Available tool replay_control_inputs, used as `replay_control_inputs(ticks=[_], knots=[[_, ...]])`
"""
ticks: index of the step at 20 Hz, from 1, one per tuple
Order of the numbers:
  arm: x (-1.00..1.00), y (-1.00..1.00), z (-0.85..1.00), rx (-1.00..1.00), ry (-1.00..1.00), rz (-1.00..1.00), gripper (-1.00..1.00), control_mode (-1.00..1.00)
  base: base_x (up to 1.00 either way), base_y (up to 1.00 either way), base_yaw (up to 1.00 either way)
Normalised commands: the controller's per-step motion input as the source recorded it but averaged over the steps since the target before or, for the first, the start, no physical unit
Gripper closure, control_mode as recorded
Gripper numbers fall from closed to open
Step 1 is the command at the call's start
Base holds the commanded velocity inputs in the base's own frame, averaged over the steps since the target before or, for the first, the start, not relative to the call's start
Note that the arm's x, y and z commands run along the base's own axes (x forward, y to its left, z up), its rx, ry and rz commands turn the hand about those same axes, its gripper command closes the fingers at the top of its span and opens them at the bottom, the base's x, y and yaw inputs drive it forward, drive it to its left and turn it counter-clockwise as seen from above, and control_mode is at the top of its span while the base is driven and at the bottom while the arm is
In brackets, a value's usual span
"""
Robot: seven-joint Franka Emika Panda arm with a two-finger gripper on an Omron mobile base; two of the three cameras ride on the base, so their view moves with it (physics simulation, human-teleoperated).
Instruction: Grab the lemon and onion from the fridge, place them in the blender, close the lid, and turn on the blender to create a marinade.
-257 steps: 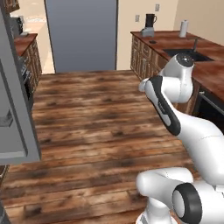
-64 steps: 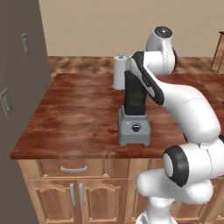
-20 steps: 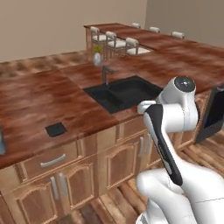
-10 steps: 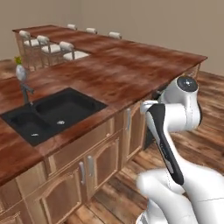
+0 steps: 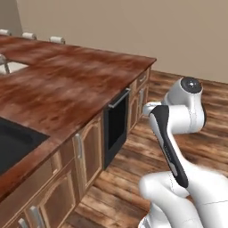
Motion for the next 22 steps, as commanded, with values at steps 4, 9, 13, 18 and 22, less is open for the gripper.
replay_control_inputs(ticks=[4, 9, 13, 18, 22], knots=[[0.00, 0.00, 0.00, 0.00, 0.00, 0.00, -1.00, 1.00, 0.49, -0.64, -0.43], [0.00, 0.00, 0.00, 0.00, 0.00, 0.00, -1.00, 1.00, 0.58, -0.57, -0.44], [0.00, 0.00, 0.00, 0.00, 0.00, 0.00, -1.00, 1.00, 0.62, -0.49, -0.43], [0.00, 0.00, 0.00, 0.00, 0.00, 0.00, -1.00, 1.00, 0.69, -0.38, -0.41], [0.00, 0.00, 0.00, 0.00, 0.00, 0.00, -1.00, 1.00, 0.77, -0.30, -0.39]])
